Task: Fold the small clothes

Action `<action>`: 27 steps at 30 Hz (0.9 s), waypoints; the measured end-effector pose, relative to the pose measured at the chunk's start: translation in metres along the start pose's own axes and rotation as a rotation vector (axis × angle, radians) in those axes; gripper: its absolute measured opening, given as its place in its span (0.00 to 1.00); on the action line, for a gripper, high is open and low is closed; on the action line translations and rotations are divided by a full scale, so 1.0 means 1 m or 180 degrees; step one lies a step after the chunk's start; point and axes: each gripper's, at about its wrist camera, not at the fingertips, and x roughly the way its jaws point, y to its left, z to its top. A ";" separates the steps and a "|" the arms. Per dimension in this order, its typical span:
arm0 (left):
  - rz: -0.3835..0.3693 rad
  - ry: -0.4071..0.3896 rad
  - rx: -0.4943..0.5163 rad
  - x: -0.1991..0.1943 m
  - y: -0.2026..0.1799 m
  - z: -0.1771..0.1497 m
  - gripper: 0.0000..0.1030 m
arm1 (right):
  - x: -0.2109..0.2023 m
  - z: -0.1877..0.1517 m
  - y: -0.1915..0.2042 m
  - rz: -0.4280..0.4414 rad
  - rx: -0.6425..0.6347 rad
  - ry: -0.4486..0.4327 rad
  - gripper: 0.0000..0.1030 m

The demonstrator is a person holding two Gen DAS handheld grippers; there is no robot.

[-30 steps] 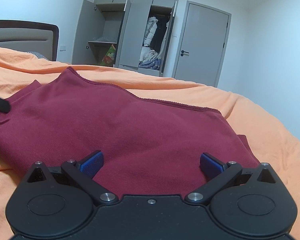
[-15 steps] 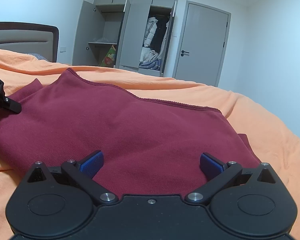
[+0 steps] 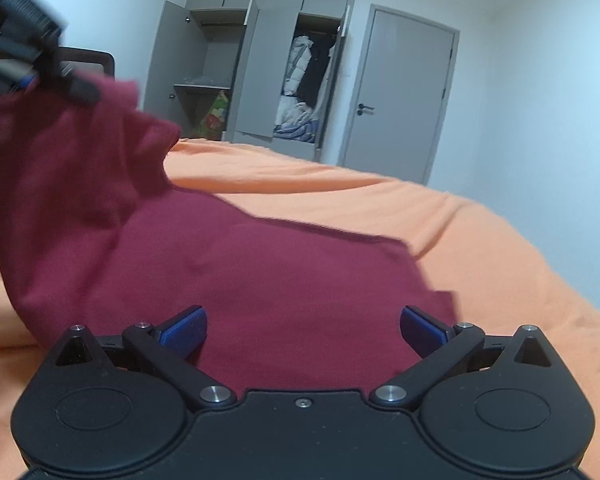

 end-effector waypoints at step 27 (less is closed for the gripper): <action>-0.0726 0.1019 0.1117 0.130 -0.174 -0.094 0.76 | -0.082 -0.069 -0.085 -0.0591 0.0250 0.0480 0.99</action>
